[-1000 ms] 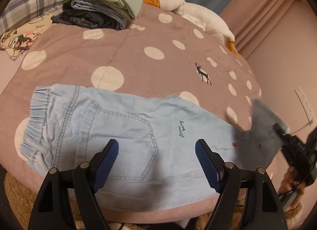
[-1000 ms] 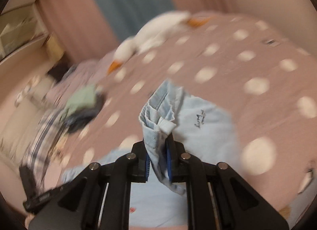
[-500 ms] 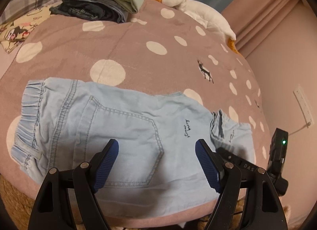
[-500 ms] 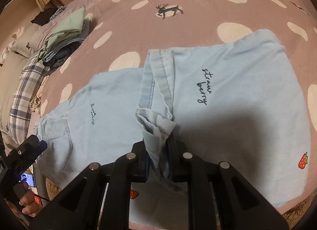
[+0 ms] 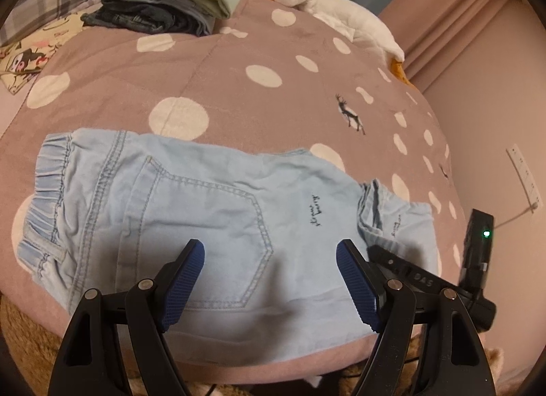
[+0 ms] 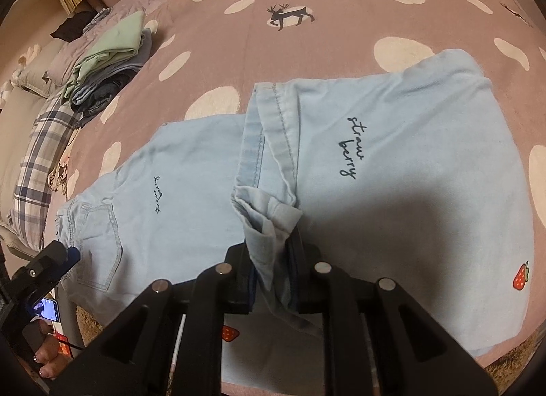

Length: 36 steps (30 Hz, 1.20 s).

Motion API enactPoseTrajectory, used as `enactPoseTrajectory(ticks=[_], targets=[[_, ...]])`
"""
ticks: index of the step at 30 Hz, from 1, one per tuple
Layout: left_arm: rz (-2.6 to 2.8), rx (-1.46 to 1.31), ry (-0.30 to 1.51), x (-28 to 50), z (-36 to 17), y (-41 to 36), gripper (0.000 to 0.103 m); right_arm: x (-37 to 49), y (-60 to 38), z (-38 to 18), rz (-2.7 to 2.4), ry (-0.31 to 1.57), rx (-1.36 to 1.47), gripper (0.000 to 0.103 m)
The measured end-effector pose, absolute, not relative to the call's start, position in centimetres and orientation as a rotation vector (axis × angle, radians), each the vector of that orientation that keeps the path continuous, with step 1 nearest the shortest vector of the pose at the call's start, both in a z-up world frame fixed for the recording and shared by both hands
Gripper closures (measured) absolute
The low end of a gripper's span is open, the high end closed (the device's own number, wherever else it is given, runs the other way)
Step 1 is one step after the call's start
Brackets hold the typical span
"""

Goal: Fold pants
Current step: 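Lift the strawberry pants hem with the right gripper and fold it over, then open the right gripper and release the folded pants leg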

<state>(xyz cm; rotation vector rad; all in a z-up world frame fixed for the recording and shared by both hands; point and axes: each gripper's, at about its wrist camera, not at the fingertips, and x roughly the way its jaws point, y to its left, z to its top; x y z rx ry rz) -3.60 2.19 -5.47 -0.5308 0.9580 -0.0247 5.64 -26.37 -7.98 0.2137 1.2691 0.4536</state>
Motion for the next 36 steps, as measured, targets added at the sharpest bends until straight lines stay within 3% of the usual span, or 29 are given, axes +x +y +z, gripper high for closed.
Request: enactPoseTrajectory(ticks=[31,36], targets=[[-0.012,-0.527,0.959,-4.3,-5.7,2.5,0.024,5.3,-25.9,-7.9,0.431,1.249,0.179,0.086],[0.003,-0.533,0.961,-4.1,-5.6,2.8,0.024,5.2,-25.8,-7.8,0.433,1.247,0.190,0.079]])
